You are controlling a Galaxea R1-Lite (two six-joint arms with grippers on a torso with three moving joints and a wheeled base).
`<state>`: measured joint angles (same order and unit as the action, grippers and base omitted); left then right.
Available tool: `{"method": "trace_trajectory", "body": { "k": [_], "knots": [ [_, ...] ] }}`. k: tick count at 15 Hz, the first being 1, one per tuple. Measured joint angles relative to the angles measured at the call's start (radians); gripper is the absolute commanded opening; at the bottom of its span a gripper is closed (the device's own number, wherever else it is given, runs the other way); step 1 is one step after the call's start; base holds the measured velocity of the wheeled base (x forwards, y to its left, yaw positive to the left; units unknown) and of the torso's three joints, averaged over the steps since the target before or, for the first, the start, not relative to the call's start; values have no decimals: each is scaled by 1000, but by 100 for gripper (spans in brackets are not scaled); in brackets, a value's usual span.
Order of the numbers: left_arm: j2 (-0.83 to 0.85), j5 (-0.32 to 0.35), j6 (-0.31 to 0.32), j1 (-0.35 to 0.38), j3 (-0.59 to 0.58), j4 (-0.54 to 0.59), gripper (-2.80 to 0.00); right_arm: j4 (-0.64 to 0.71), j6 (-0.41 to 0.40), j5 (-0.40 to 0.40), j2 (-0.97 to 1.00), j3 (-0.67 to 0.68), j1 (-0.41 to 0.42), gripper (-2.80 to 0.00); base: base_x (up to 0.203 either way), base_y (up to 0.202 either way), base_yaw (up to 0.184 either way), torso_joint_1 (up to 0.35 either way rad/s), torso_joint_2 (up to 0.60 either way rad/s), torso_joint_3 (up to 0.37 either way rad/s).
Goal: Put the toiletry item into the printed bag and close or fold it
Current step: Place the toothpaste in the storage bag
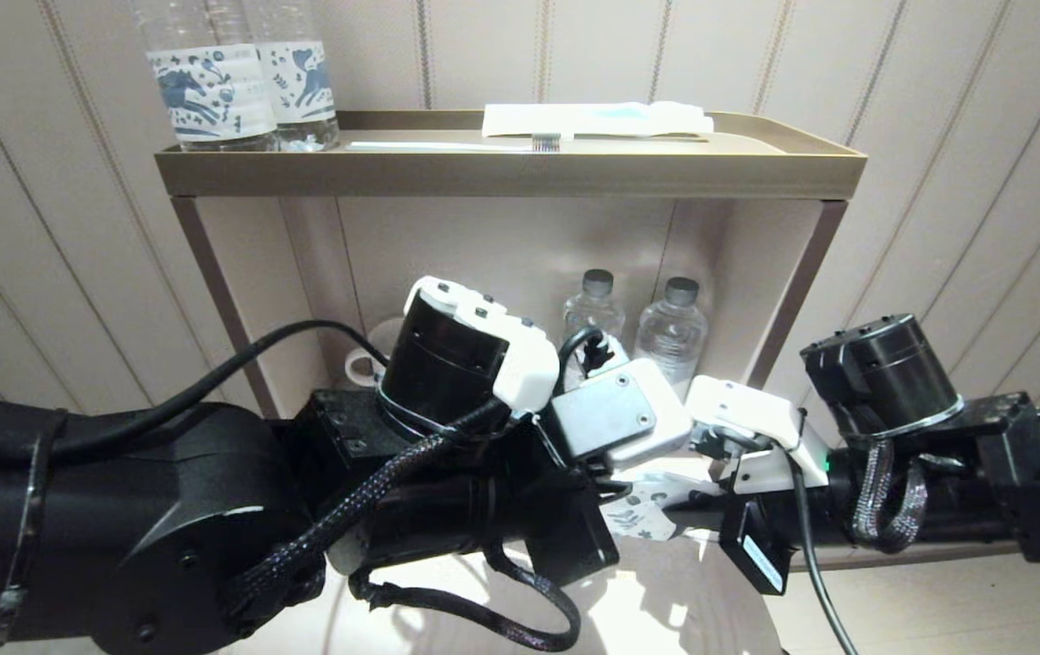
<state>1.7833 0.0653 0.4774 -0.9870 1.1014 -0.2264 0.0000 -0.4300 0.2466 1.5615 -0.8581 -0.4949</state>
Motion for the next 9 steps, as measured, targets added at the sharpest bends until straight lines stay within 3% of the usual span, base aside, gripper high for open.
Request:
{"method": "trace_trajectory", "body": {
  "k": [9],
  "knots": [
    [31,0,7,2,11,4,-280,0,0,14,3,-2,0,-280,0,0,0,0,0,0]
  ]
}}
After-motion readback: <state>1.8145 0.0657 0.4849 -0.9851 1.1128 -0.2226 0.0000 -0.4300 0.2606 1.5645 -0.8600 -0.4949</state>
